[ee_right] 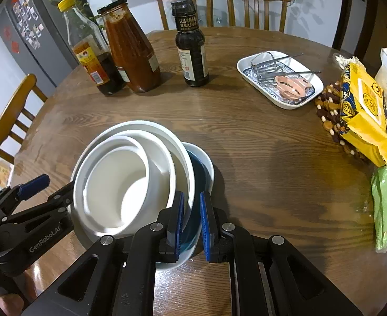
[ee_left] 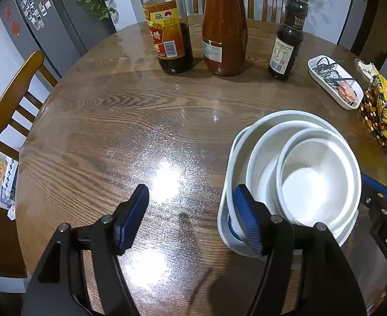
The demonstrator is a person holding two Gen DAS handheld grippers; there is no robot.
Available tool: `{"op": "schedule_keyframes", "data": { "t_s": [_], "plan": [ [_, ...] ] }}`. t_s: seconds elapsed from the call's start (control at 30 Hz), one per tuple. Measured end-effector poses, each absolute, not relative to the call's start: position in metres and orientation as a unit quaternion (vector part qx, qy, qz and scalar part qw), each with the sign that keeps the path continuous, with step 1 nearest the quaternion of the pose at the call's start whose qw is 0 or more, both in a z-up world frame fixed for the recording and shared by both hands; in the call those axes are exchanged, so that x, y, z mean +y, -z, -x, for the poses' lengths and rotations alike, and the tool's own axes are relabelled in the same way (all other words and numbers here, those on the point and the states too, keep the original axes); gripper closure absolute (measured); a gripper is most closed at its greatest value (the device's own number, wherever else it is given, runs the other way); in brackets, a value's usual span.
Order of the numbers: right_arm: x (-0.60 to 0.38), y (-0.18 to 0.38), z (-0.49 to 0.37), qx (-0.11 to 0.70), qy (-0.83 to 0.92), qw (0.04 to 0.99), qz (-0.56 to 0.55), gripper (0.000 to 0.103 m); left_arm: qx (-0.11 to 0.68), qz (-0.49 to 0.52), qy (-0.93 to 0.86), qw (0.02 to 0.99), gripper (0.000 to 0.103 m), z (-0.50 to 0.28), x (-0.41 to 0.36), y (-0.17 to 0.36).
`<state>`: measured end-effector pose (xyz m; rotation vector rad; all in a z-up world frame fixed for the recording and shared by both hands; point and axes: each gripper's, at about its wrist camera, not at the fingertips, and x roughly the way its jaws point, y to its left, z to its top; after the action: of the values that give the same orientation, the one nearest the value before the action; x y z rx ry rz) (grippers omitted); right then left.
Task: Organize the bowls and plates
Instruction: 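Lower the bowls onto the blue dish and open the left gripper while the right gripper holds the rim, then open the right gripper and release the bowl rim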
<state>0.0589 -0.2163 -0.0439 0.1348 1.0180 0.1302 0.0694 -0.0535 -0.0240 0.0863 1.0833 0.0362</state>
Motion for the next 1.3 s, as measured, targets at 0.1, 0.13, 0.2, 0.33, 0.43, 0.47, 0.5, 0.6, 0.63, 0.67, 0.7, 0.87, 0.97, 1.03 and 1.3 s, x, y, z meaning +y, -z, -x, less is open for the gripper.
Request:
{"op": "schedule_keyframes", "data": {
  "t_s": [0.1, 0.13, 0.2, 0.33, 0.43, 0.47, 0.5, 0.6, 0.63, 0.67, 0.7, 0.87, 0.97, 1.03, 1.3],
  "plan": [
    [-0.217, 0.044, -0.058, 0.487, -0.060, 0.869, -0.064, 0.090, 0.517, -0.039, -0.020, 0.855, 0.030, -0.069, -0.053, 0.025],
    [-0.216, 0.044, -0.058, 0.487, -0.060, 0.869, -0.063, 0.090, 0.517, -0.039, -0.020, 0.855, 0.029, -0.069, -0.053, 0.025],
    [-0.216, 0.044, -0.058, 0.487, -0.058, 0.870, -0.061, 0.090, 0.517, -0.039, -0.022, 0.855, 0.026, -0.068, -0.053, 0.025],
    [-0.215, 0.044, -0.057, 0.484, -0.053, 0.872, -0.052, 0.090, 0.517, -0.034, -0.026, 0.855, 0.022, -0.068, -0.050, 0.026],
    [-0.215, 0.044, -0.057, 0.483, -0.052, 0.873, -0.049, 0.089, 0.519, -0.029, -0.027, 0.854, 0.021, -0.069, -0.048, 0.026],
    [-0.216, 0.043, -0.057, 0.483, -0.052, 0.873, -0.049, 0.089, 0.518, -0.028, -0.026, 0.854, 0.021, -0.069, -0.048, 0.026],
    [-0.216, 0.043, -0.057, 0.483, -0.052, 0.873, -0.049, 0.089, 0.518, -0.028, -0.026, 0.854, 0.021, -0.069, -0.048, 0.026],
    [-0.216, 0.043, -0.057, 0.481, -0.051, 0.874, -0.047, 0.089, 0.519, -0.025, -0.023, 0.854, 0.021, -0.069, -0.048, 0.026],
    [-0.216, 0.043, -0.057, 0.481, -0.051, 0.874, -0.047, 0.089, 0.519, -0.024, -0.023, 0.854, 0.021, -0.069, -0.048, 0.026],
    [-0.216, 0.043, -0.057, 0.482, -0.052, 0.874, -0.047, 0.089, 0.519, -0.024, -0.023, 0.854, 0.021, -0.069, -0.048, 0.026],
    [-0.216, 0.043, -0.057, 0.482, -0.052, 0.873, -0.047, 0.089, 0.519, -0.024, -0.023, 0.854, 0.021, -0.069, -0.048, 0.026],
    [-0.217, 0.042, -0.058, 0.485, -0.054, 0.871, -0.045, 0.089, 0.521, -0.026, -0.023, 0.853, 0.021, -0.069, -0.047, 0.026],
    [-0.216, 0.043, -0.059, 0.486, -0.054, 0.871, -0.045, 0.089, 0.521, -0.025, -0.023, 0.853, 0.020, -0.069, -0.047, 0.026],
    [-0.216, 0.043, -0.058, 0.486, -0.054, 0.871, -0.044, 0.089, 0.523, -0.024, -0.023, 0.852, 0.020, -0.069, -0.047, 0.026],
    [-0.219, 0.035, -0.056, 0.462, -0.048, 0.885, -0.043, 0.089, 0.492, -0.032, -0.024, 0.869, 0.009, -0.066, -0.050, 0.009]
  ]
}}
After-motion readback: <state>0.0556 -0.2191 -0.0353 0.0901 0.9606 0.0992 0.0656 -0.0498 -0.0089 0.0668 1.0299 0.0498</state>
